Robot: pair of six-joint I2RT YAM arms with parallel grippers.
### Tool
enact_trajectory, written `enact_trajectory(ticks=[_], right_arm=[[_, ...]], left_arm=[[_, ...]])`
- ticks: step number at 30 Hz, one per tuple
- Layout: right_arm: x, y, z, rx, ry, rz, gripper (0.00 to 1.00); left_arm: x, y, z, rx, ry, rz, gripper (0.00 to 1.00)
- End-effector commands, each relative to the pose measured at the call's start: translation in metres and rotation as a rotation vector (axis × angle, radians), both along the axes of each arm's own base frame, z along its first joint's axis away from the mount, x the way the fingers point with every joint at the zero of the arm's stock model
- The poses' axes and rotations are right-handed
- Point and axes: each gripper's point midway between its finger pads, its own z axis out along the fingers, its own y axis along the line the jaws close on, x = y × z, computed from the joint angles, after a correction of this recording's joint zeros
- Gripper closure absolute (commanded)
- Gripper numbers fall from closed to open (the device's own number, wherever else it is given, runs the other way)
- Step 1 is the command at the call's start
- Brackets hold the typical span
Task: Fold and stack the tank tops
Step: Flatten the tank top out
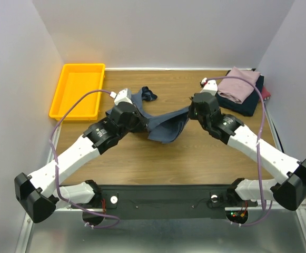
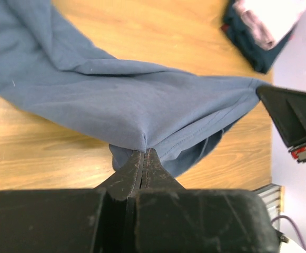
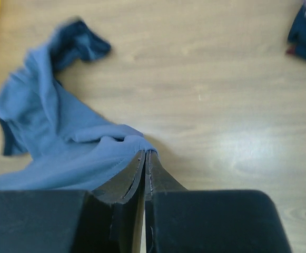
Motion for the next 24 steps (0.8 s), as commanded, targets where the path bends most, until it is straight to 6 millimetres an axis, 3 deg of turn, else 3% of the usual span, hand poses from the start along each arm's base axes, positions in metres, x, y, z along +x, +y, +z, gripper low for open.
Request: enact_trajectory(ticks=[1, 3, 4, 7, 8, 9, 10, 16, 18, 20, 21, 22, 24], right_arm=[[0.015, -0.019, 0.098, 0.016, -0.212, -0.088, 0.94], [0.016, -0.019, 0.122, 0.023, -0.249, -0.081, 0.95], [0.018, -0.018, 0.147, 0.051, -0.291, -0.082, 0.96], [0.018, -0.022, 0.183, 0.066, -0.355, -0.091, 0.97], [0.017, -0.024, 0.208, 0.093, -0.398, -0.098, 0.97], [0.016, -0.025, 0.221, 0.094, -0.421, -0.093, 0.97], [0.014, -0.028, 0.246, 0.120, -0.464, -0.099, 0.98], [0.012, -0.028, 0.309, 0.132, -0.576, -0.076, 0.98], [0.014, -0.021, 0.315, 0.143, -0.585, -0.052, 0.97], [0.027, -0.007, 0.301, 0.116, -0.553, -0.026, 0.95], [0.034, -0.002, 0.289, 0.101, -0.528, -0.022, 0.94], [0.047, 0.010, 0.258, 0.056, -0.467, -0.013, 0.94], [0.058, 0.024, 0.220, 0.036, -0.394, 0.006, 0.91]], left_arm=[[0.008, 0.018, 0.064, -0.008, -0.148, 0.040, 1.00], [0.013, 0.021, 0.091, -0.025, -0.195, 0.053, 1.00], [0.015, 0.023, 0.098, -0.020, -0.207, 0.063, 1.00], [0.019, 0.029, 0.134, -0.045, -0.276, 0.087, 1.00], [0.020, 0.031, 0.143, -0.044, -0.297, 0.089, 1.00], [0.021, 0.032, 0.151, -0.047, -0.313, 0.094, 1.00], [0.023, 0.036, 0.169, -0.062, -0.345, 0.108, 1.00], [0.027, 0.060, 0.238, -0.082, -0.489, 0.173, 1.00], [0.030, 0.067, 0.243, -0.073, -0.496, 0.190, 1.00], [0.042, 0.072, 0.232, -0.059, -0.473, 0.196, 1.00], [0.050, 0.071, 0.206, -0.031, -0.425, 0.187, 1.00], [0.053, 0.064, 0.189, -0.044, -0.388, 0.141, 1.00], [0.068, 0.072, 0.156, -0.056, -0.329, 0.150, 1.00]])
